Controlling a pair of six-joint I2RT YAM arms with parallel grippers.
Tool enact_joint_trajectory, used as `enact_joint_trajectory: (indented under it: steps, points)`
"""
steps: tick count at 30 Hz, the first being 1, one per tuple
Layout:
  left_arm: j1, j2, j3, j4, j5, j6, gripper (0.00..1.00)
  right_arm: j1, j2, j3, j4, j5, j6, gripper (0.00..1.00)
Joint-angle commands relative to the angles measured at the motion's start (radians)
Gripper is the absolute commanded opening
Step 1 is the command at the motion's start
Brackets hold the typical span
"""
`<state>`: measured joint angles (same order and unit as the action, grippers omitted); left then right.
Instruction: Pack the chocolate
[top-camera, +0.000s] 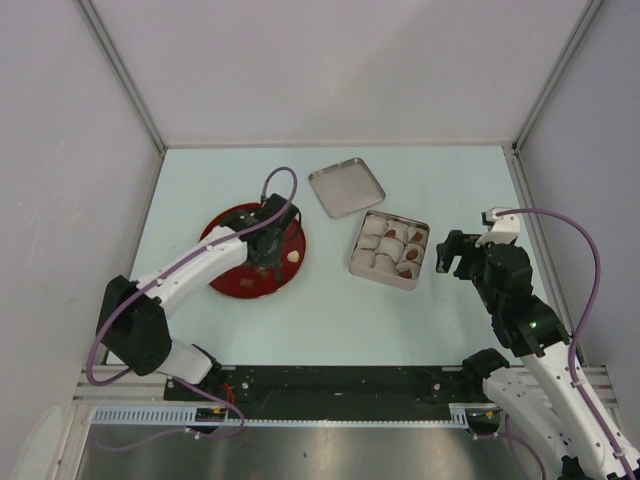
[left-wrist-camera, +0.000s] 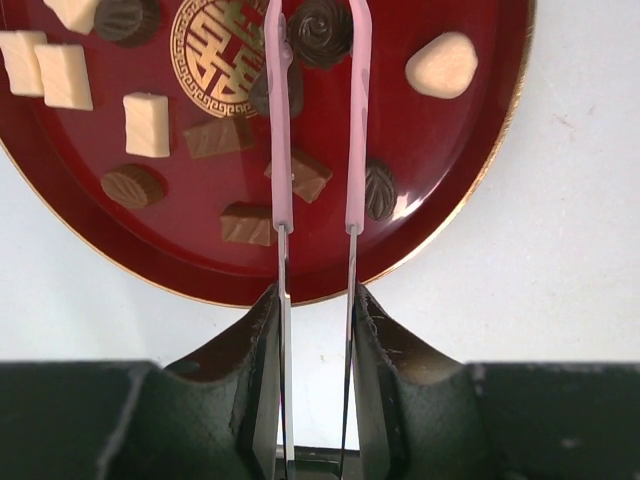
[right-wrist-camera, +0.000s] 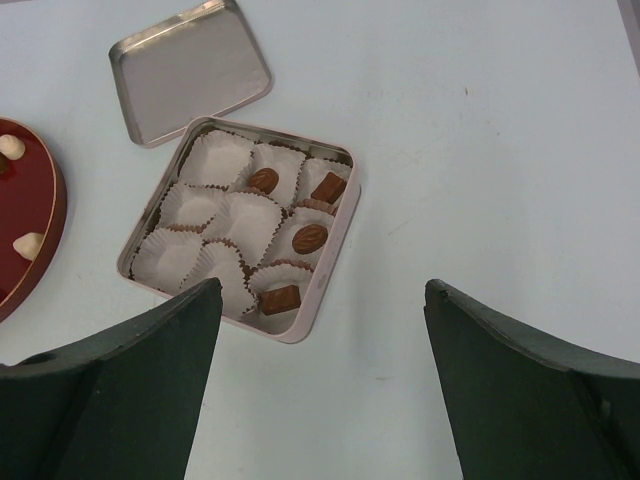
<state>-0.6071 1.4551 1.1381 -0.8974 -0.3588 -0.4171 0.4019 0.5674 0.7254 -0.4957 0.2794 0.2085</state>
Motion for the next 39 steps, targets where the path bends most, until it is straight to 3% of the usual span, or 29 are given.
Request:
enact_joint_trajectory:
  steps: [1, 15, 27, 39]
  points:
    - [0.001, -0.050, 0.081, 0.003, 0.024, 0.037, 0.00, 0.002, -0.008, 0.002, 0.040, 0.009, -0.006, 0.87]
    - [-0.154, 0.040, 0.320, 0.028, 0.118, 0.051, 0.00, 0.002, -0.017, 0.002, 0.040, 0.012, -0.003, 0.87]
    - [-0.344, 0.295, 0.584, 0.045, 0.142, 0.100, 0.01, 0.002, -0.026, 0.002, 0.040, 0.023, -0.004, 0.87]
    - [-0.396, 0.478, 0.707, 0.048, 0.155, 0.144, 0.05, 0.000, -0.032, 0.002, 0.040, 0.032, -0.009, 0.87]
